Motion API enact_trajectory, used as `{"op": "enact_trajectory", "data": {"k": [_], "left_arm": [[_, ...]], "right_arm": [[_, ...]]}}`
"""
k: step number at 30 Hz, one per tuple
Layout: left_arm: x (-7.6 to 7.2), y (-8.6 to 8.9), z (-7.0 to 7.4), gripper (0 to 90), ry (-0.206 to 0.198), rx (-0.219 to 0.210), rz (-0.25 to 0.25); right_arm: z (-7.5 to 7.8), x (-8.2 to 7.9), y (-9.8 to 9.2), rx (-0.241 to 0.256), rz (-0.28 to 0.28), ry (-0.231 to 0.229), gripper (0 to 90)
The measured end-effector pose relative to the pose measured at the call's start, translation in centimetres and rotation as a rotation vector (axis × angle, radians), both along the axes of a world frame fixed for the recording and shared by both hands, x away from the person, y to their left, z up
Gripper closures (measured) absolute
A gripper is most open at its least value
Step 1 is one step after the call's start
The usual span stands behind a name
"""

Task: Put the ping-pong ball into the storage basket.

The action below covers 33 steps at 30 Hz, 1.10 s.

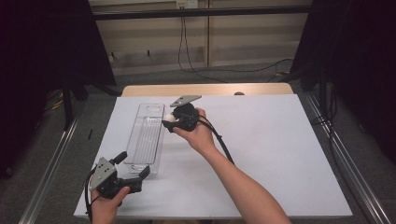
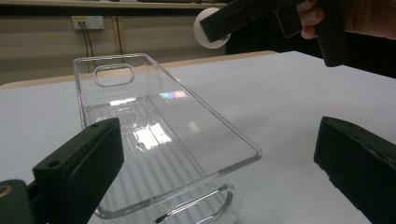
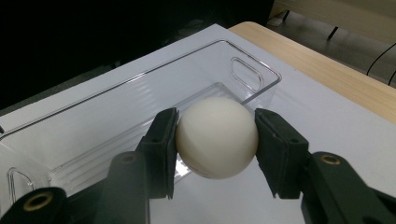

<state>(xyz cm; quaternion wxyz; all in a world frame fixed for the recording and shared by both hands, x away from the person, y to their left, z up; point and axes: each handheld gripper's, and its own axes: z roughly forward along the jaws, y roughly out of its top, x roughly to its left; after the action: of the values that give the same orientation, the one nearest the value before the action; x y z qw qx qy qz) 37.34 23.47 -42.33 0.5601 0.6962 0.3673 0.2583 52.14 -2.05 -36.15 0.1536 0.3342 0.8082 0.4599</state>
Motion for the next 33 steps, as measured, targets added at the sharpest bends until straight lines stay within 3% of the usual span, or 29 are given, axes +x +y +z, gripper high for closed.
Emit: {"op": "enact_trajectory", "data": {"k": [33], "left_arm": [[0.0, -0.1, 0.0, 1.6, -0.004, 0.007, -0.009]], "right_arm": [[-0.2, -0.2, 1.1, 0.005, 0.019, 0.008, 51.3]]}}
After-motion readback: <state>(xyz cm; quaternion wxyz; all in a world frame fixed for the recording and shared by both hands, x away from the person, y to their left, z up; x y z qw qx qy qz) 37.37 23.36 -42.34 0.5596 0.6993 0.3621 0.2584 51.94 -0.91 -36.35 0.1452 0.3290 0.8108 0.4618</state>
